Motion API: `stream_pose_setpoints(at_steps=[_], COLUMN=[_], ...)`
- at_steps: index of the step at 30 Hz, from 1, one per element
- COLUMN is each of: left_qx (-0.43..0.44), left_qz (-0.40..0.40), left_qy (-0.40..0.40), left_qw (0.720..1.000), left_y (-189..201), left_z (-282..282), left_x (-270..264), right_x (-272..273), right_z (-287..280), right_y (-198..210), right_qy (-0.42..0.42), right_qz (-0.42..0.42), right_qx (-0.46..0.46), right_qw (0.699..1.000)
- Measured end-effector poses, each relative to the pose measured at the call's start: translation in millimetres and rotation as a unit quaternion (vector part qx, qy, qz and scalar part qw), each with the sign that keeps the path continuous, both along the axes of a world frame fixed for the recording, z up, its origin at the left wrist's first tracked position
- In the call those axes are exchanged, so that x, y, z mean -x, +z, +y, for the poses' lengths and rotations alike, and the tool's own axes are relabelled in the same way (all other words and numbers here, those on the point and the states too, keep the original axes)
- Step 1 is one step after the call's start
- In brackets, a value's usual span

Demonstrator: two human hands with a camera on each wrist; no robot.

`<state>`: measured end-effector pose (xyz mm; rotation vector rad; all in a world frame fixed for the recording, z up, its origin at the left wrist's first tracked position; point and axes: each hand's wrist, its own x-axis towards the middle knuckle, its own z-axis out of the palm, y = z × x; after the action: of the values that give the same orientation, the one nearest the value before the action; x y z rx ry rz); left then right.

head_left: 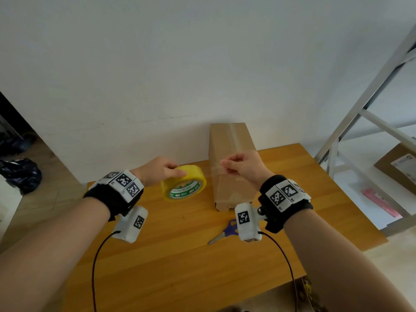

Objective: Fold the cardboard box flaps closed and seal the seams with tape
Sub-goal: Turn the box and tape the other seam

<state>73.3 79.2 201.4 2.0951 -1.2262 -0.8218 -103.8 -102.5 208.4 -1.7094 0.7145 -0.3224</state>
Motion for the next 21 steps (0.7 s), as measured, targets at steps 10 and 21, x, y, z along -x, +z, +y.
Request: stream_pose_setpoints(at_steps=[10,21], left_qx=[0.012,-0.063], left_qz=[0.001,-0.132], left_qy=[0.009,0.016], left_qw=[1.000,0.989], left_y=[3.1,-0.3], left_z=[-22.6,-48.0], left_x=[10.1,26.5], right_x=[36.4,64.9], right_z=[-35.5,-76.0], right_y=[-0.4,-10.5], right_qy=[-0.096,-0.146], right_qz=[-0.021,0.015], right_qx=[-0.065,-0.108], right_qw=[0.993,0.983])
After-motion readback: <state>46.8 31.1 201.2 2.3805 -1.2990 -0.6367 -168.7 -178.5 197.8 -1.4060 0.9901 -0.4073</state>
